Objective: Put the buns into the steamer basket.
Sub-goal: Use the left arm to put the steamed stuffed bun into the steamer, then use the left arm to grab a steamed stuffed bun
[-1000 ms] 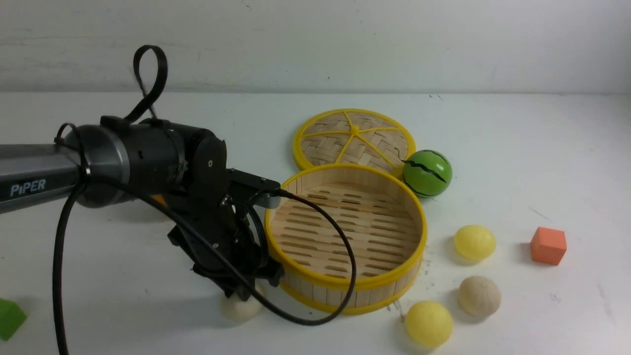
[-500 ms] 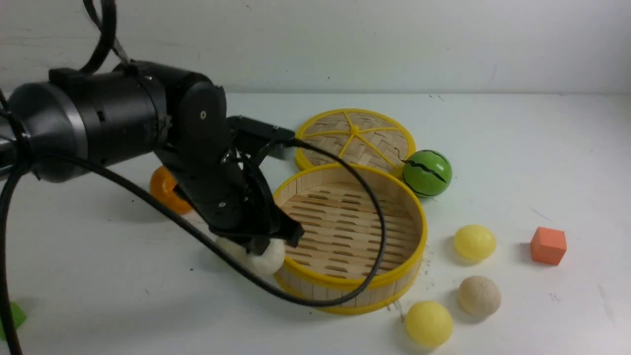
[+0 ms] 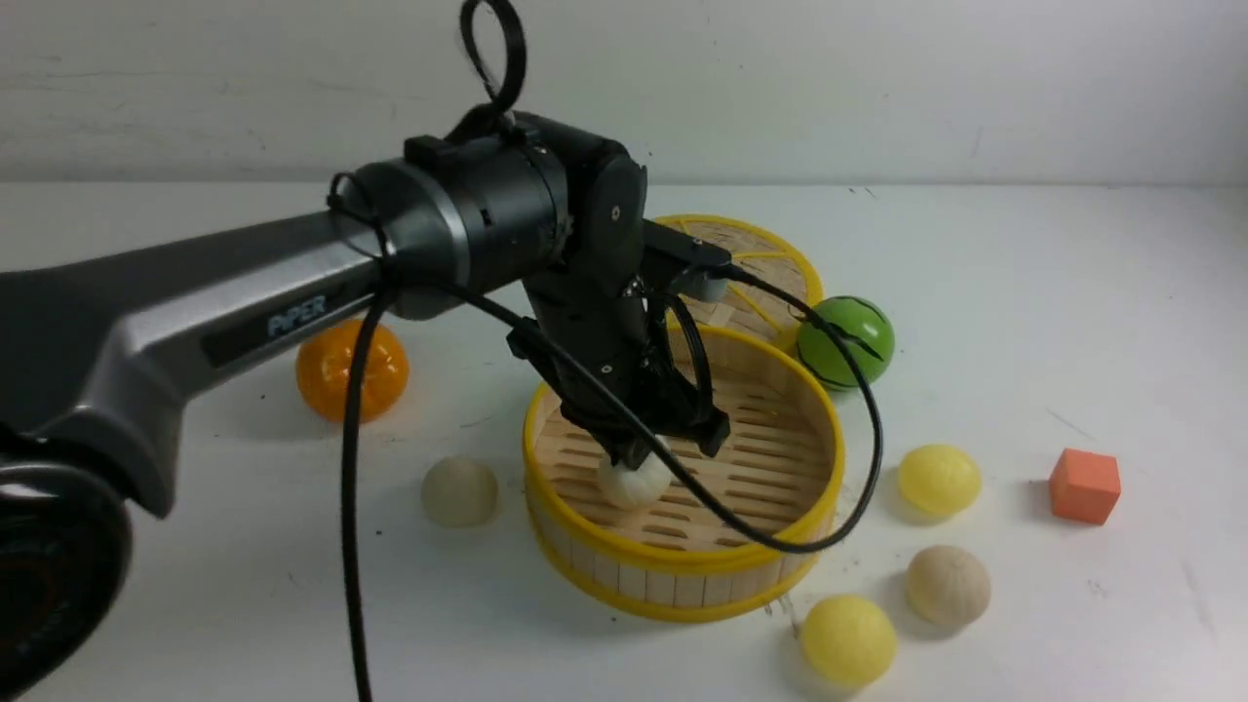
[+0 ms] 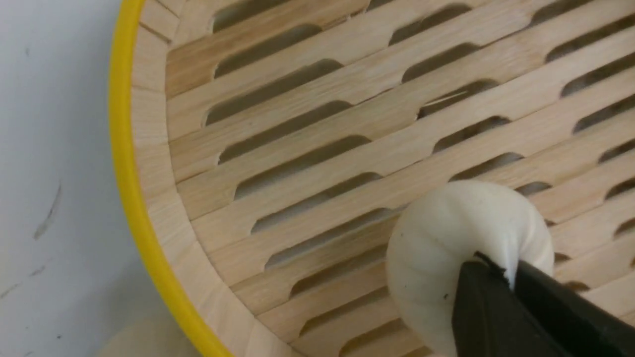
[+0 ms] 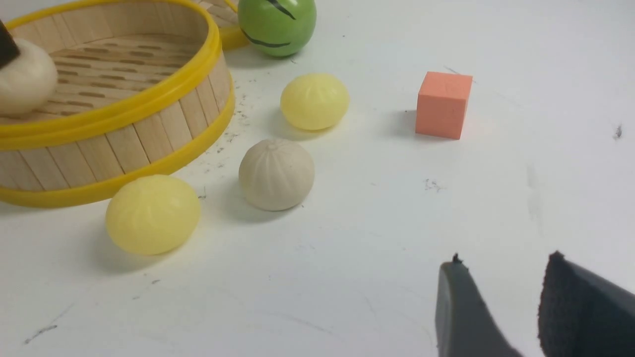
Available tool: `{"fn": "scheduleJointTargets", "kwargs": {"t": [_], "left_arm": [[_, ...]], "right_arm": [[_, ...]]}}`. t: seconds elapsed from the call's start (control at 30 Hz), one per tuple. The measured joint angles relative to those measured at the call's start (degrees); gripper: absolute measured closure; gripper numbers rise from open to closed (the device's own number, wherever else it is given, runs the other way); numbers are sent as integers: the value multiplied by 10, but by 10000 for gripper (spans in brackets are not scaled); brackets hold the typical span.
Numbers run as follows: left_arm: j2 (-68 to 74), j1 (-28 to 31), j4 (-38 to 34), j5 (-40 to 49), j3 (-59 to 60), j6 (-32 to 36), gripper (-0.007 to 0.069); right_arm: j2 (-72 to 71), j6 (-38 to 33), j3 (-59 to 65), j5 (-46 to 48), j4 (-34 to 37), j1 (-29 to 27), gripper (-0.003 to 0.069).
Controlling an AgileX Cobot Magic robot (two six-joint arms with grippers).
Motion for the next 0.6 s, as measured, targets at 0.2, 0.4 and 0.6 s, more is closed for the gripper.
{"fn": "scheduleJointTargets", "kwargs": {"t": [0.2,0.4,0.6], "left_arm": [[35,0,3,28,-43,-6,423],[10,0,18,106,-93,-42,223],[-75,22,65,129,-59,-84,274]], "right_arm": [[0,0,0,0,0,0,419],[0,0,0,0,0,0,419],[0,0,0,0,0,0,419]]}}
